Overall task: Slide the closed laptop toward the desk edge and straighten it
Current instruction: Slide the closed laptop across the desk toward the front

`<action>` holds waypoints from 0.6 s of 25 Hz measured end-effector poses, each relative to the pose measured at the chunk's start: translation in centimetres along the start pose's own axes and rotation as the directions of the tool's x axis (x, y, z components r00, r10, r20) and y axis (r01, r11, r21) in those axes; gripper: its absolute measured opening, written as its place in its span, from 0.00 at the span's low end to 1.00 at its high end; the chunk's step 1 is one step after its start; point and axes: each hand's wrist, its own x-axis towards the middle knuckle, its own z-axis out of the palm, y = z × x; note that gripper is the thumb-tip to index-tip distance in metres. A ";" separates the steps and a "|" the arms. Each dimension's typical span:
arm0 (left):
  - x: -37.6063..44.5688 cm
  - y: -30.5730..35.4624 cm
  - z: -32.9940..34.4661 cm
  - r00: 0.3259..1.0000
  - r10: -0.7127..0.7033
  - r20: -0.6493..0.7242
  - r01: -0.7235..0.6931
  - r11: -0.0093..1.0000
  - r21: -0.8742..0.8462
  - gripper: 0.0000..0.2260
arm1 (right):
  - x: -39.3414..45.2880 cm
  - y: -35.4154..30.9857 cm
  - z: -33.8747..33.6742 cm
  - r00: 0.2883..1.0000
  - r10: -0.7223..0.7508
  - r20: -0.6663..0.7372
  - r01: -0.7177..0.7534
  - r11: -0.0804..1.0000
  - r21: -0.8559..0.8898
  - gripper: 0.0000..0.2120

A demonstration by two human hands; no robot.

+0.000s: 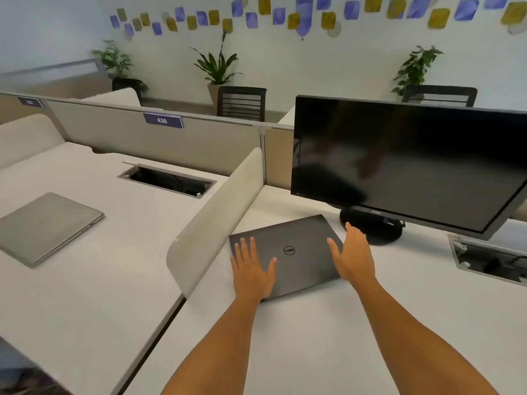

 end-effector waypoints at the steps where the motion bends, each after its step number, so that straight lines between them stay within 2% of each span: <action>1: -0.4 -0.5 0.5 0.995 -0.072 0.063 0.071 0.997 0.020 0.37 | 0.1 0.5 0.3 0.998 0.026 0.061 -0.024 0.999 -0.040 0.36; 4: -1.0 -1.7 1.9 0.964 -0.228 0.137 0.235 0.971 -0.040 0.38 | 0.5 2.3 0.7 0.951 0.097 0.295 -0.029 0.974 -0.226 0.35; 6: -0.9 -1.7 2.3 0.952 -0.276 0.130 0.293 0.945 -0.146 0.37 | 0.7 3.1 0.9 0.910 0.171 0.378 -0.066 0.959 -0.275 0.36; 8: -0.4 -1.5 2.3 0.945 -0.317 0.079 0.327 0.919 -0.221 0.35 | 1.0 3.4 1.1 0.888 0.221 0.403 -0.129 0.961 -0.243 0.37; 10: 0.3 -1.3 2.3 0.907 -0.415 0.072 0.418 0.863 -0.285 0.33 | 1.5 3.4 1.3 0.881 0.257 0.397 -0.164 0.954 -0.253 0.37; 12: 1.2 -1.0 2.1 0.847 -0.521 0.106 0.526 0.795 -0.302 0.31 | 1.8 3.3 1.7 0.880 0.286 0.379 -0.197 0.946 -0.257 0.36; 15: 2.9 -0.5 2.1 0.778 -0.603 0.176 0.627 0.734 -0.261 0.30 | 2.7 3.2 2.4 0.862 0.331 0.384 -0.284 0.943 -0.174 0.34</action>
